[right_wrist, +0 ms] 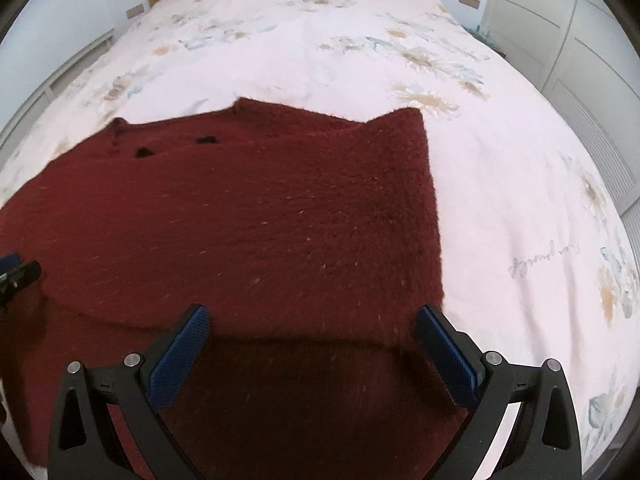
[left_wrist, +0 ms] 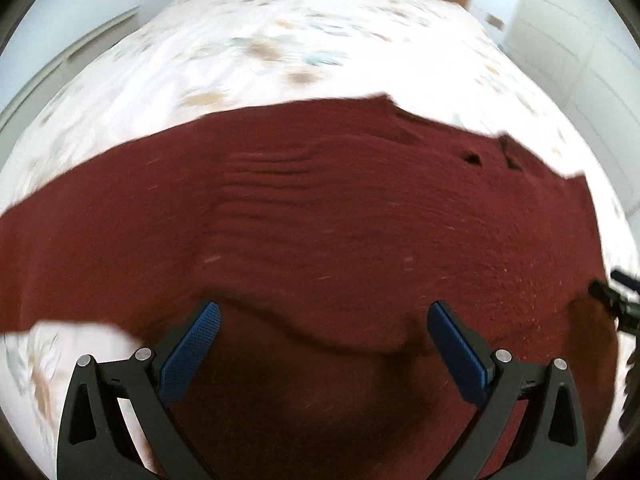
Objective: Fold small clothes
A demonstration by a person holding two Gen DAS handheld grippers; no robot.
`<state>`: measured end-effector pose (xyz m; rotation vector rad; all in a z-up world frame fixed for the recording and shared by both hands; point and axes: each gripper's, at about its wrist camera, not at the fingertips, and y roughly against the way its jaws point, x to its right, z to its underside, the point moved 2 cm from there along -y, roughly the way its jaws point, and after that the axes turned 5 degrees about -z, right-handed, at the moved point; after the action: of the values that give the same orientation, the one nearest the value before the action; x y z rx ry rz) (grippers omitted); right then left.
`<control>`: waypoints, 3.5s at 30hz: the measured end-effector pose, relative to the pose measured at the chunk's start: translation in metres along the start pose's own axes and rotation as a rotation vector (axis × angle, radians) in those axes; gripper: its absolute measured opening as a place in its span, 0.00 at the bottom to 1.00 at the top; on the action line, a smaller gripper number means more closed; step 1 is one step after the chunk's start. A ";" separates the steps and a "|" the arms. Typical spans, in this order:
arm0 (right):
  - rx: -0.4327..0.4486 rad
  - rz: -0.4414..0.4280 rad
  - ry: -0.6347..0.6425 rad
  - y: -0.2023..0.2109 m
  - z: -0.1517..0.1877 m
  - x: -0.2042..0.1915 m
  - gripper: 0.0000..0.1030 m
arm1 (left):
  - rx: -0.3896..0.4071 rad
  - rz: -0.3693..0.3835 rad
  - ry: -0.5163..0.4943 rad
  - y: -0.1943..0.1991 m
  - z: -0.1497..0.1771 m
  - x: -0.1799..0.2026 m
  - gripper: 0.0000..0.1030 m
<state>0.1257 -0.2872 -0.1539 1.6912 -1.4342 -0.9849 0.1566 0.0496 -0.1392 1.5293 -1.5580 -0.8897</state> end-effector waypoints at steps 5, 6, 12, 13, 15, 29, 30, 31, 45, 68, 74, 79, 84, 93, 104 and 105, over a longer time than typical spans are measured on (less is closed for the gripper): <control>0.016 -0.010 0.017 0.024 0.014 0.006 1.00 | -0.023 -0.059 0.161 0.024 0.004 -0.057 0.99; 0.019 -0.007 0.020 0.029 0.017 0.006 1.00 | -0.019 -0.097 0.205 0.030 0.005 -0.079 0.99; 0.039 0.002 -0.026 0.052 0.031 0.014 1.00 | 0.017 -0.228 0.431 0.055 0.011 -0.177 0.99; 0.043 0.003 -0.033 0.055 0.031 0.015 1.00 | 0.023 -0.251 0.463 0.059 0.014 -0.190 0.99; 0.045 0.010 -0.045 0.058 0.033 0.018 1.00 | 0.032 -0.293 0.547 0.064 0.019 -0.220 0.99; 0.012 0.057 -0.054 0.062 0.039 0.022 1.00 | -0.126 -0.360 0.860 0.043 0.051 -0.328 0.99; 0.010 0.057 -0.052 0.061 0.038 0.022 1.00 | -0.124 -0.361 0.846 0.043 0.049 -0.328 0.99; 0.009 0.058 -0.051 0.060 0.038 0.021 1.00 | -0.119 -0.361 0.836 0.043 0.048 -0.329 0.99; 0.004 0.038 -0.043 0.056 0.038 0.016 1.00 | 0.032 -0.335 0.548 0.100 0.011 -0.280 0.06; 0.055 -0.013 -0.037 0.076 0.001 0.026 1.00 | 0.067 -0.015 -0.038 0.086 -0.064 0.040 0.06; 0.062 -0.018 -0.040 0.078 -0.003 0.029 1.00 | 0.041 0.033 -0.140 0.050 -0.069 0.109 0.06; 0.053 -0.020 -0.074 0.074 0.003 0.039 1.00 | 0.027 0.013 -0.210 0.025 -0.057 0.144 0.06; 0.030 -0.013 -0.103 0.067 0.012 0.047 1.00 | -0.033 -0.041 -0.218 -0.012 -0.043 0.142 0.06; 0.009 -0.023 -0.118 0.060 0.024 0.050 1.00 | -0.037 -0.078 -0.290 -0.030 -0.024 0.143 0.08; 0.028 -0.050 -0.129 0.065 0.031 0.050 1.00 | -0.096 -0.010 -0.229 -0.017 -0.019 0.123 0.90; 0.029 -0.052 -0.133 0.065 0.032 0.051 1.00 | -0.097 -0.003 -0.236 -0.015 -0.016 0.122 0.98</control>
<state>0.0724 -0.3477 -0.1168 1.7185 -1.5030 -1.1287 0.1794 -0.0724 -0.1386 1.3978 -1.6508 -1.1651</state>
